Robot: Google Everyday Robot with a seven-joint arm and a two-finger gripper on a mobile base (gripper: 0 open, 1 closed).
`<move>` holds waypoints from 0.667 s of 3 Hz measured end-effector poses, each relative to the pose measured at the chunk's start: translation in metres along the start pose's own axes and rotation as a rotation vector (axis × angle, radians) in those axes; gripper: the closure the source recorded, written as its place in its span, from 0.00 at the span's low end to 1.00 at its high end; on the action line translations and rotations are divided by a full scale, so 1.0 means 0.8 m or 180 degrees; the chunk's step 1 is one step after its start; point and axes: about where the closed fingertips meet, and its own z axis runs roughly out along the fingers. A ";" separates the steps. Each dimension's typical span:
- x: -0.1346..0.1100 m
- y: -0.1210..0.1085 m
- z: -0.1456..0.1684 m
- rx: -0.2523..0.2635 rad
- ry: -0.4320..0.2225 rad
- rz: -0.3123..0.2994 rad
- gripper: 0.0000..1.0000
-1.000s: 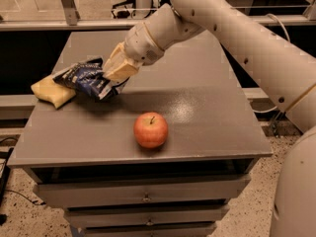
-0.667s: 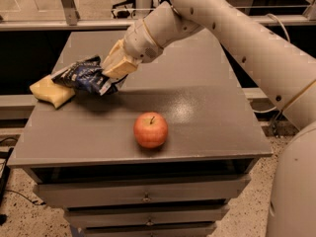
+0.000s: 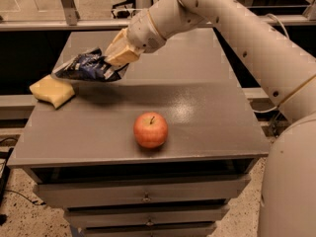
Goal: Move blue chip bag near sponge
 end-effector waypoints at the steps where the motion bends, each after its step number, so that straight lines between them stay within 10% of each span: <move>1: 0.005 -0.001 0.007 0.0019 0.0006 0.0027 1.00; 2: 0.011 -0.007 0.010 0.0063 0.0014 0.0046 1.00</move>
Offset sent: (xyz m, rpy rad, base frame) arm 0.0175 -0.0023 -0.0111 0.0063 -0.0081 -0.0533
